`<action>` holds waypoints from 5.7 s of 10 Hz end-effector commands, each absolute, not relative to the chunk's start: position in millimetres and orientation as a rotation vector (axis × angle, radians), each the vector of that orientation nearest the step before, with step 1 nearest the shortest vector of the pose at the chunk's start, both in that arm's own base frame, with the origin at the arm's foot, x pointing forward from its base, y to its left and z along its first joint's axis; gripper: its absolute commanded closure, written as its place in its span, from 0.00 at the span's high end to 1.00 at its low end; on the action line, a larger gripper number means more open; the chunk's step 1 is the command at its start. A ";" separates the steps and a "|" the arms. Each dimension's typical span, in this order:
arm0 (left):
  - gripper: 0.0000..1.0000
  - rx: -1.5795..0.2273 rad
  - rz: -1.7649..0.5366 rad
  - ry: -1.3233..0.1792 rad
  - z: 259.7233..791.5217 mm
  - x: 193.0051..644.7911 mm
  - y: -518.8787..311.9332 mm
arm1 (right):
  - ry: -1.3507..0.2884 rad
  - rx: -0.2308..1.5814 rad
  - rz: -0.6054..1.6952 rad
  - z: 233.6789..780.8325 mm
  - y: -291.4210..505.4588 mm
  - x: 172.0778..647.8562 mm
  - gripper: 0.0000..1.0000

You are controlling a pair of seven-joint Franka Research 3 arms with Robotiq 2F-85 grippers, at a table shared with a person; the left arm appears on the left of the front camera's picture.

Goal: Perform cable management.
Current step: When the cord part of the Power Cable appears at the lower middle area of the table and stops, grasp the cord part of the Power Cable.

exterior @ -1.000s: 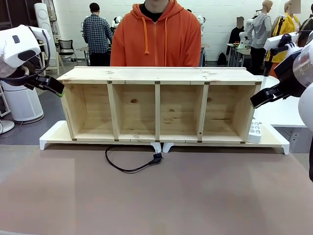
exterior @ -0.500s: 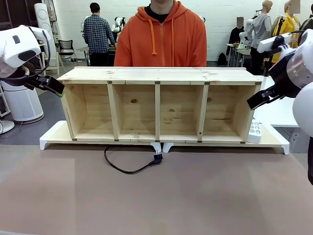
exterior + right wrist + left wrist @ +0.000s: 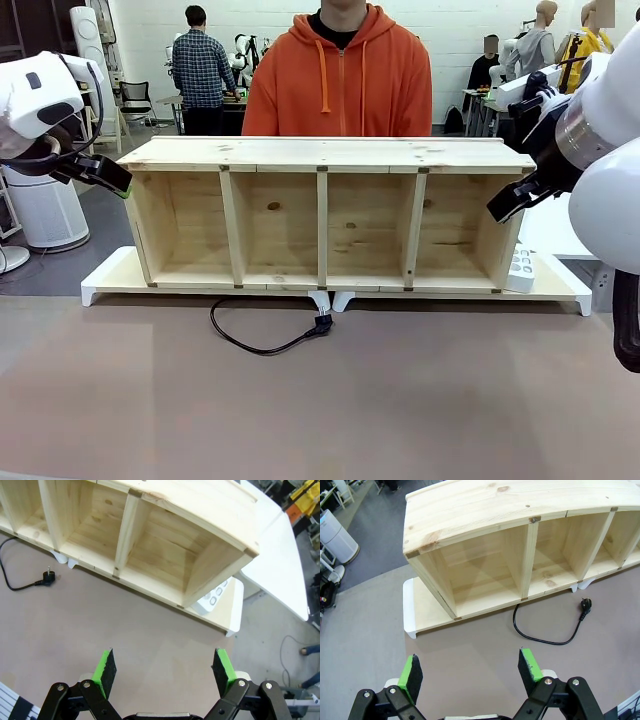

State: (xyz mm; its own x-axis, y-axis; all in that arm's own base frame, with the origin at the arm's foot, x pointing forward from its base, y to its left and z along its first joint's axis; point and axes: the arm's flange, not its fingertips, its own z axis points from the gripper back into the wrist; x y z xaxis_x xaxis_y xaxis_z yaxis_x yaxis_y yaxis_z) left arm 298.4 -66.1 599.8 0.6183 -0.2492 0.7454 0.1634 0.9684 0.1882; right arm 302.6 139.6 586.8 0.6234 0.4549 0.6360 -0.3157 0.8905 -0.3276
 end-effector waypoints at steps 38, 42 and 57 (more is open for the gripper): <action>1.00 0.106 -0.239 -0.874 598.9 300.1 -67.2 | -0.720 -0.160 0.616 578.3 183.5 322.8 1.00; 1.00 0.106 -0.239 -0.874 598.9 300.1 -67.2 | -0.720 -0.160 0.616 578.3 183.5 322.8 1.00; 1.00 0.106 -0.239 -0.874 598.9 300.1 -67.2 | -0.720 -0.160 0.616 578.3 183.5 322.8 1.00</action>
State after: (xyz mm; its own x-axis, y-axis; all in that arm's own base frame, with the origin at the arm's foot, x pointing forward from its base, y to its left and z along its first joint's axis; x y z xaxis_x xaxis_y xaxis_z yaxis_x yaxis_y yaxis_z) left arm 298.6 -66.3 599.5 0.6187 -0.2497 0.7449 0.1640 0.9683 0.1884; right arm 323.5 185.3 583.2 0.5753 0.5863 0.5703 -0.4824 0.8063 -0.3423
